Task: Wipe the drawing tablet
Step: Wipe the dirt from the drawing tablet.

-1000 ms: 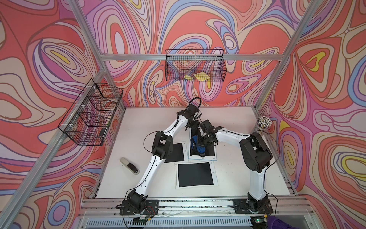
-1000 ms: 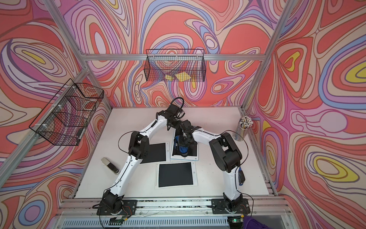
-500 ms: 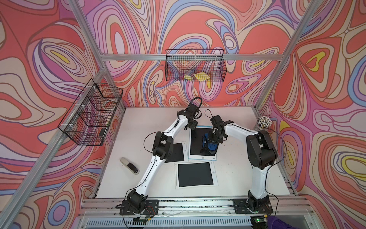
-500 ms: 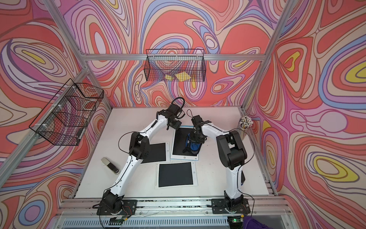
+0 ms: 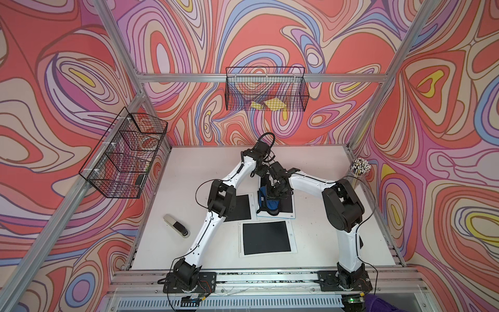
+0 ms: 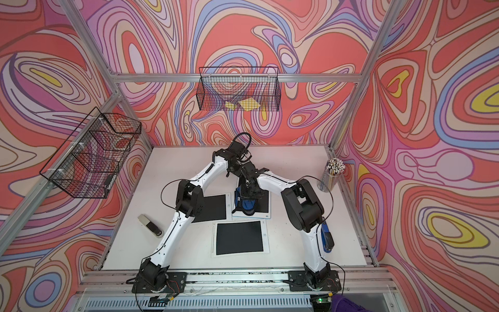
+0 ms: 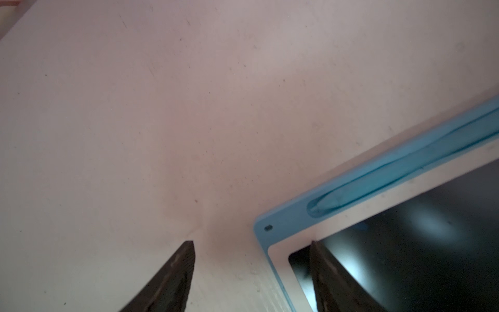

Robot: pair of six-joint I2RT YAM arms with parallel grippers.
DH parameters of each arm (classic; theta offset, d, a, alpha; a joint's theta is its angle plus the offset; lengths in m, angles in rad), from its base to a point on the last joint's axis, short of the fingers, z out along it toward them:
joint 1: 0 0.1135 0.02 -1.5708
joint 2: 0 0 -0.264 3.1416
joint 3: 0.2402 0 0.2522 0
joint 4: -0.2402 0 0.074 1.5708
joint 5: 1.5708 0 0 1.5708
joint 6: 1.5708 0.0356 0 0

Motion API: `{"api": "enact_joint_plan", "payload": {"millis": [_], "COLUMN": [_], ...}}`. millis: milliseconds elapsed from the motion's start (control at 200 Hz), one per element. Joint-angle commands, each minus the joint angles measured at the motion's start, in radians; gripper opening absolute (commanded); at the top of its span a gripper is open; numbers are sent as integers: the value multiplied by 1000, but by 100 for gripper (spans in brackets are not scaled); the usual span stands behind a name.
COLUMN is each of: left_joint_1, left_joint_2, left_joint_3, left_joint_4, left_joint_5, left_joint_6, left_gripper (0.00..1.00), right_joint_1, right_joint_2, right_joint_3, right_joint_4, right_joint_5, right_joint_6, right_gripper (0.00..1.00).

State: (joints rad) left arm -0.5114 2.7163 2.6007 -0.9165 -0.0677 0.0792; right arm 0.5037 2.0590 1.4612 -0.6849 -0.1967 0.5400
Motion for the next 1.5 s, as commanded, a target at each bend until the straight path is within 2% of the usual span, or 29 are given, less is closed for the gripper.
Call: {"api": "enact_joint_plan", "payload": {"millis": [0, 65, 150, 325, 396, 471, 621, 801, 906, 981, 1137, 1202, 1257, 1412, 1492], "left_joint_1": [2, 2, 2, 2, 2, 2, 1, 2, 3, 3, 2, 2, 2, 2, 2], "left_joint_2": [68, 64, 56, 58, 60, 61, 59, 57, 57, 57, 60, 60, 59, 50, 46], "left_joint_3": [-15, -14, -17, -17, -17, -19, -19, -19, -20, -20, -21, -21, -21, -27, -31], "left_joint_4": [-130, -131, -133, -136, -139, -140, -139, -139, -139, -137, -137, -141, -142, -141, -136], "left_joint_5": [4, 2, 0, 4, 3, 0, -7, -4, -4, -3, 0, 1, 3, 3, 6], "left_joint_6": [33, 33, 35, 36, 34, 32, 28, 27, 30, 30, 28, 25, 24, 23, 24], "left_gripper": [70, 70, 70, 70, 70, 70, 70, 70, 70, 69, 69, 69, 69, 69, 69], "right_joint_1": [-138, -168, -150, 60, 125, 157, 122, -53, -127, -132, -67, -24, 16, 133, 163], "right_joint_2": [7, 4, 39, 199, 221, 189, 63, -27, 0, 82, 273, 317, 307, 183, 129], "right_joint_3": [-113, -103, -54, 109, 102, 25, -178, -277, -212, -106, 117, 148, 107, -142, -229], "right_joint_4": [-130, -147, -157, -194, -168, -134, -112, -94, -106, -130, -163, -176, -158, -73, -46], "right_joint_5": [80, 95, 89, 66, 20, 14, 68, 66, 74, 89, 47, 38, 35, 20, 11], "right_joint_6": [-26, -46, -64, -45, -16, 5, 14, 5, -21, -44, -48, -42, -30, 39, 76], "right_gripper": [0, 0, 0, 0, 0, 0, 0, 0, 0, 0, 0, 0, 0, 0, 0]}}
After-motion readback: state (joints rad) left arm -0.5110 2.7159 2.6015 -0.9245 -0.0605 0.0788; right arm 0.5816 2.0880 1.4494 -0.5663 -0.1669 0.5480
